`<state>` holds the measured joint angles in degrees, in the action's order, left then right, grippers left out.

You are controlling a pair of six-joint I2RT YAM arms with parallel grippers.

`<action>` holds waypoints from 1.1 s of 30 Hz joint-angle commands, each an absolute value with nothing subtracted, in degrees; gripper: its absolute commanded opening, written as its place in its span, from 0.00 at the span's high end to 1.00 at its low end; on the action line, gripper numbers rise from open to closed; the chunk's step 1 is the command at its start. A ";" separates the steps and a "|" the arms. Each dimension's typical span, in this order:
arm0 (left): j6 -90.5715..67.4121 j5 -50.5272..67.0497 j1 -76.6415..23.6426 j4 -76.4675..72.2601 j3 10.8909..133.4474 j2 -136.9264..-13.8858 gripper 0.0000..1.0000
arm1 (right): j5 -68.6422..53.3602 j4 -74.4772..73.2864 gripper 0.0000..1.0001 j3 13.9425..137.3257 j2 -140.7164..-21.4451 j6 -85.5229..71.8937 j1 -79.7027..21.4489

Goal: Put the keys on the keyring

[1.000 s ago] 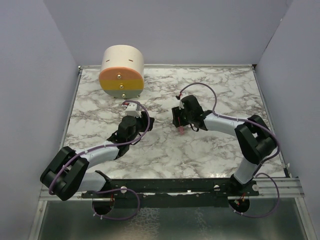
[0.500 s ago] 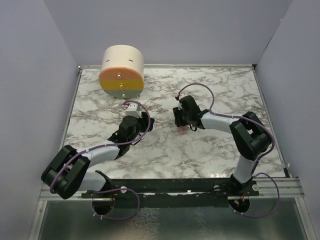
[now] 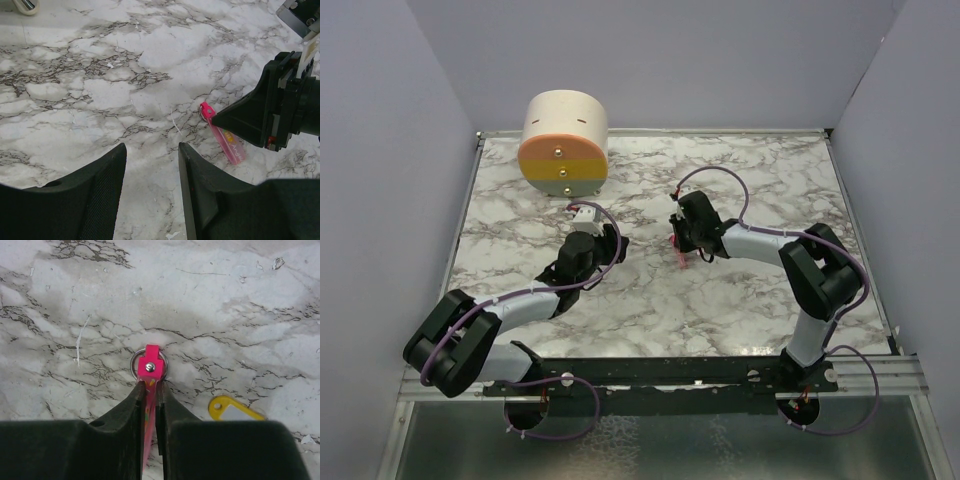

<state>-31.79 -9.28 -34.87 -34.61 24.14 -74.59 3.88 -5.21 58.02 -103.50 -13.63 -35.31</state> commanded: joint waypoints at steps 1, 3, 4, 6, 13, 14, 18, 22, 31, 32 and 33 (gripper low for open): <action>-31.69 -8.72 -34.54 -34.94 24.96 -74.60 0.51 | 5.79 -5.84 0.93 57.59 -103.98 -13.70 -35.68; -31.58 -8.59 -34.54 -34.97 24.97 -74.37 0.51 | 5.82 -5.01 0.95 57.05 -102.43 -13.59 -35.68; -31.48 -8.42 -34.58 -34.98 25.09 -74.22 0.51 | 5.32 -4.30 0.98 56.59 -101.16 -13.38 -35.68; -31.01 -7.93 -34.54 -35.04 25.34 -73.90 0.51 | 3.74 -2.41 0.99 55.46 -98.18 -13.10 -35.64; -28.93 -3.85 -34.54 -38.84 26.19 -73.54 0.55 | -4.47 2.08 0.99 52.92 -87.41 -12.76 -35.51; -28.47 -3.36 -34.54 -39.82 26.07 -73.55 0.56 | -5.57 2.11 0.99 52.91 -85.93 -12.71 -35.51; -26.71 0.09 -34.54 -44.09 26.23 -74.42 0.58 | -8.70 1.78 0.99 53.22 -82.33 -12.57 -35.51; -25.54 3.29 -34.54 -49.35 26.42 -76.57 0.60 | -11.77 0.70 0.99 53.88 -80.01 -12.43 -35.44; -25.57 11.47 -34.54 -56.60 28.39 -81.83 0.59 | -14.42 -2.81 0.99 55.24 -78.66 -11.45 -35.43; -26.53 12.43 -34.54 -56.65 28.75 -82.28 0.59 | -14.37 -3.03 0.99 55.32 -78.64 -11.51 -35.44; -27.48 13.33 -34.54 -56.69 29.08 -82.67 0.59 | -14.21 -3.24 0.99 55.36 -78.63 -11.45 -35.48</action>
<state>-25.65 6.28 -34.83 -51.92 26.39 -80.97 -12.21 -1.83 53.30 -80.44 -12.47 -35.31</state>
